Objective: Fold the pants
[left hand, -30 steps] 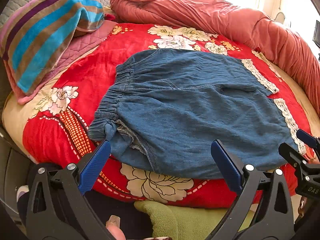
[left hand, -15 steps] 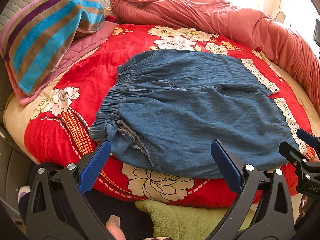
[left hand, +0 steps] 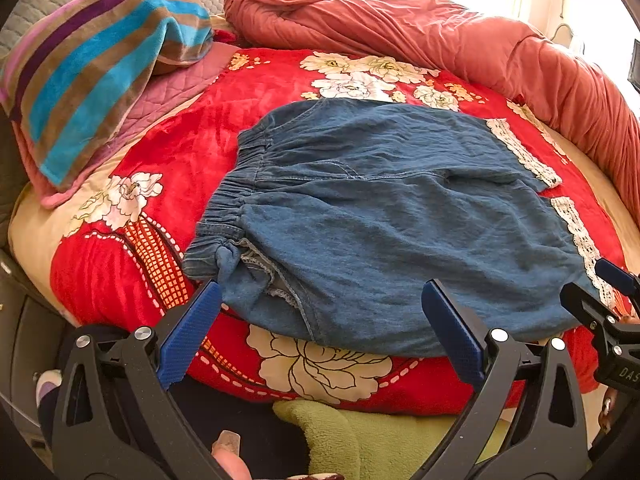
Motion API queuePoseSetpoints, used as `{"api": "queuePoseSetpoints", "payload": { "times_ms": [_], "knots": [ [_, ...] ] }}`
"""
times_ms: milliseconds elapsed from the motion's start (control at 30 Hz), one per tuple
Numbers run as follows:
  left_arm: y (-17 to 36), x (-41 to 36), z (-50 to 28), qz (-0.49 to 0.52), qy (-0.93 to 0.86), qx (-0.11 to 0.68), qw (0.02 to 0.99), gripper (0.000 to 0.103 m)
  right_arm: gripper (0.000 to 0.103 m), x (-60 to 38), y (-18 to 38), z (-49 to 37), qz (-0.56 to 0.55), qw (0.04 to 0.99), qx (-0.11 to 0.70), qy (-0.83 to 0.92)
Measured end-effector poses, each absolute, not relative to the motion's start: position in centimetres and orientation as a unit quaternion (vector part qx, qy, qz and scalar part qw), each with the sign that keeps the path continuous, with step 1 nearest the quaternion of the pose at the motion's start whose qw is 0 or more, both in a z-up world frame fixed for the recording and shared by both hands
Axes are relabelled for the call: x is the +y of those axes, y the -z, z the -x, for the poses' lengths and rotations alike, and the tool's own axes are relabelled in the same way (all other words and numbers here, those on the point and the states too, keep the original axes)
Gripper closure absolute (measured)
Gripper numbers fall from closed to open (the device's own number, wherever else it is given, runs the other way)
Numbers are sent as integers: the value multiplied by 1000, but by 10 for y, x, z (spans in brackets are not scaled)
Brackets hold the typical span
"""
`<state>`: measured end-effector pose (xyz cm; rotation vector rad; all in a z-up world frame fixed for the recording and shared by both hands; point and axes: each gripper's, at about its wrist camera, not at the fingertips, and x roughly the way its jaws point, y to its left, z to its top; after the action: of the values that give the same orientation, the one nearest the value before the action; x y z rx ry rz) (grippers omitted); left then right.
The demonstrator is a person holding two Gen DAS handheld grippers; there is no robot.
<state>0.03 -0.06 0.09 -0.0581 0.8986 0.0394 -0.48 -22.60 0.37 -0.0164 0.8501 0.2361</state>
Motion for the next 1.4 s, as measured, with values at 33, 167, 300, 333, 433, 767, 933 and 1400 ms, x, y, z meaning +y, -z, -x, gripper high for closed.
{"api": "queuePoseSetpoints", "payload": {
  "times_ms": [33,167,300,333,433,767,933,1400],
  "knots": [
    [-1,-1,0,28,-20,434,900,9,4,-226,-3,5,8,904,411,-114],
    [-1,2,1,29,-21,434,900,9,4,-226,-3,3,13,904,412,-111],
    [-1,2,1,28,-21,434,900,9,4,-224,-3,1,17,905,411,-110],
    [-2,2,1,28,-21,434,900,9,4,-223,-3,1,19,905,410,-111],
    [-1,2,-1,30,-22,432,901,9,4,-221,-4,-2,22,906,407,-115],
    [1,12,-14,35,-50,435,898,9,4,-214,-10,-24,16,908,397,-129],
    [-1,27,-24,46,-69,432,898,9,4,-206,-13,-42,21,908,393,-141],
    [0,65,-68,75,-87,443,889,9,4,-189,-15,-95,48,906,390,-158]
  ]
}}
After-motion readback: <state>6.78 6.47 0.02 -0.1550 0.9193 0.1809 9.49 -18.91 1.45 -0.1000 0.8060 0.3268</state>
